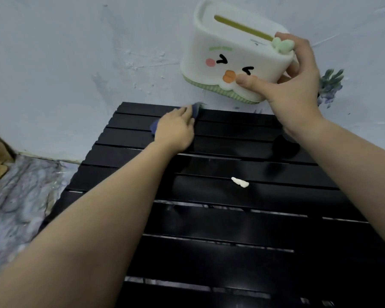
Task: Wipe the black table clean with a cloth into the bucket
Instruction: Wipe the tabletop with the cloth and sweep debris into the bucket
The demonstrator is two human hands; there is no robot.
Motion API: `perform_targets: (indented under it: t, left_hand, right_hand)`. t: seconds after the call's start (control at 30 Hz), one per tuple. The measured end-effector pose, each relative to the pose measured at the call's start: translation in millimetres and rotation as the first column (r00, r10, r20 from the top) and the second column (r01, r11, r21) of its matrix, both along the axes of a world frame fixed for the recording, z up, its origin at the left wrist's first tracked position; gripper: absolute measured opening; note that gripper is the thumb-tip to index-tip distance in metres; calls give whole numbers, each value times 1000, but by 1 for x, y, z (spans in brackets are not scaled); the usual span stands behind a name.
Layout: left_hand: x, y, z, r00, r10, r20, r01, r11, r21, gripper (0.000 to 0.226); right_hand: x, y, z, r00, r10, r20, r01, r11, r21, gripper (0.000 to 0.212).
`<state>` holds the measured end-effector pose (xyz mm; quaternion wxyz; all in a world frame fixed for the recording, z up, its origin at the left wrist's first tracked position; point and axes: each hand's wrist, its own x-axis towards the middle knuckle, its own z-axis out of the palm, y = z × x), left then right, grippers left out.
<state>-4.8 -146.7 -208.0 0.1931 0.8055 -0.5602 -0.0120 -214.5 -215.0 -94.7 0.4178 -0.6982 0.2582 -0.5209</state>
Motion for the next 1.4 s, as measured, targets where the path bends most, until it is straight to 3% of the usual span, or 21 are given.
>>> perform_targets:
  t: [0.17,0.23,0.3,0.4,0.53,0.63,0.67,0.73,0.8,0.87,0.97,1.13,1.3,1.4]
  left_hand:
    - [-83,-17,7,925,-356,-132,346,934,-90,43]
    - [-93,-7,12,856,-446,-262,426,895,-132,39]
    - [-96,10,17,733,-497,-465,468,864,-187,35]
    - [-77,35,33,595,-450,-666,359,890,-280,32]
    - [-3,57,58,647,-279,-709,80,951,-300,33]
    - [62,64,67,604,-158,-781,-108,955,-277,28]
    - [78,65,65,609,-122,-784,-147,954,-263,30]
    - [100,66,50,741,-51,-669,-89,981,-173,38]
    - [110,69,25,929,-42,-367,59,998,34,47]
    - [114,70,8,990,-60,-131,79,985,152,54]
    - [114,80,1,984,-60,-165,73,995,74,49]
    - [86,141,5,952,-207,-226,206,978,-29,44]
    - [39,215,9,903,-377,-206,384,923,-8,48]
    - [21,234,10,906,-386,-175,391,921,-10,49]
  right_hand:
    - [0,2,-3,1000,3,-29,-4,1000,-5,82]
    - [1,4,-4,999,9,-32,-9,1000,0,82]
    - [2,6,-4,999,14,-29,-14,1000,9,85]
    - [2,7,-3,999,15,-34,-15,1000,9,87]
    - [6,8,-11,1000,1,-9,-1,1000,18,84]
    - [16,11,-27,1000,-5,-20,7,998,59,88]
    - [20,12,-34,999,3,-32,0,997,76,89]
    - [28,16,-49,998,17,-54,-11,994,111,91]
    - [34,21,-63,997,7,-78,4,990,138,94]
    - [37,21,-74,994,-15,-110,30,991,132,95]
    - [38,20,-83,985,-48,-166,69,990,123,94]
    - [38,16,-88,975,-36,-219,65,990,128,95]
    - [53,17,-90,959,79,-273,-38,988,153,97]
    - [61,18,-86,938,126,-324,-79,985,155,104]
